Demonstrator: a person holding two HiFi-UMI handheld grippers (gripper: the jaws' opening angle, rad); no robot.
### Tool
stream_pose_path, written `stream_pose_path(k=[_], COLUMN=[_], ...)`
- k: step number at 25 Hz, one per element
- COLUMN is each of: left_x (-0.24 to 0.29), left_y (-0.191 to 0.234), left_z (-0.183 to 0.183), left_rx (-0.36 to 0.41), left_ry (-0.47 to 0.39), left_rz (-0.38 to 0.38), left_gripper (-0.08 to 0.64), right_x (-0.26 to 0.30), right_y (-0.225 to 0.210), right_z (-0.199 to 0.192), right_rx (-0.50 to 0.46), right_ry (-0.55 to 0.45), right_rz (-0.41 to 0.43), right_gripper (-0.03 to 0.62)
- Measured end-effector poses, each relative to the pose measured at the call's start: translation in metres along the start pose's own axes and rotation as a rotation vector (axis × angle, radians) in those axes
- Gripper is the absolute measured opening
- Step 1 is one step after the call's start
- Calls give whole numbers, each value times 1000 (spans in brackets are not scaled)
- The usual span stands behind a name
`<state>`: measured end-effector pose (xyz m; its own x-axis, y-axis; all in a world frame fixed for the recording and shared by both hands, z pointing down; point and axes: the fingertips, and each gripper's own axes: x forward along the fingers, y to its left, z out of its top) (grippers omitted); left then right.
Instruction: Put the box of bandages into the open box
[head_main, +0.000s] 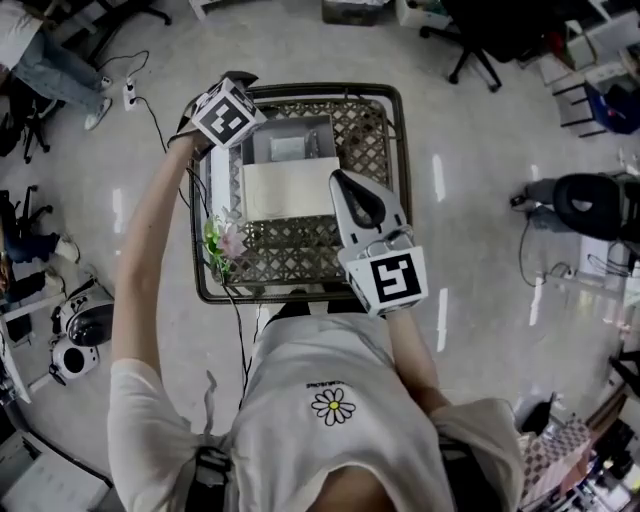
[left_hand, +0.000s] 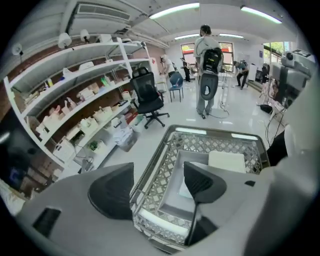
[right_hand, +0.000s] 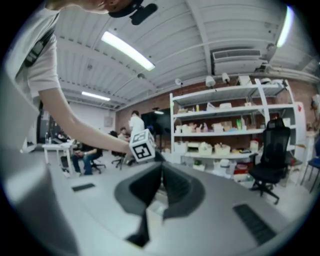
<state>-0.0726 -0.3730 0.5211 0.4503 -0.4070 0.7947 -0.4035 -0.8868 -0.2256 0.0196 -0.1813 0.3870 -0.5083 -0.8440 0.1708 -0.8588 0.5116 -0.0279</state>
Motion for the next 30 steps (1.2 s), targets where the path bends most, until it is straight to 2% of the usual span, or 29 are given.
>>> stream_pose_path(k=[2,7,8,10,13,19,25,30], left_x=[-28,-104,-121,-155,-200,-274,-311,-327], left_y=[13,62,66,65,49,-18,-76,-108], left_z=[9,38,45,59,77,78,67,58], left_rx=[-34,-147,-171,-194,-197,-233,-383,-502], left_ry=[-43,-201,-247,-341,-455,-591,-753,-845], left_rz=[63,303,334,375,423,573,758,848], left_gripper=[328,272,244,236,230,230,212,88], right_x=[-4,-7,-8,-12,-16,-27,-35,-39], right_y=[2,4,7,14,22,34,46,50], right_z=[17,44,49,61,78,94,96,91], right_rx=[-22,-81,-96,-128,-147,-165,-172,-159], right_ry=[-32,-96,-104,-131,-180,-232,-251,-250], right_rz=[-15,-52,-54,-50,-43,-60,-54,-66], right_gripper=[31,31,31,31,31,31,31,31])
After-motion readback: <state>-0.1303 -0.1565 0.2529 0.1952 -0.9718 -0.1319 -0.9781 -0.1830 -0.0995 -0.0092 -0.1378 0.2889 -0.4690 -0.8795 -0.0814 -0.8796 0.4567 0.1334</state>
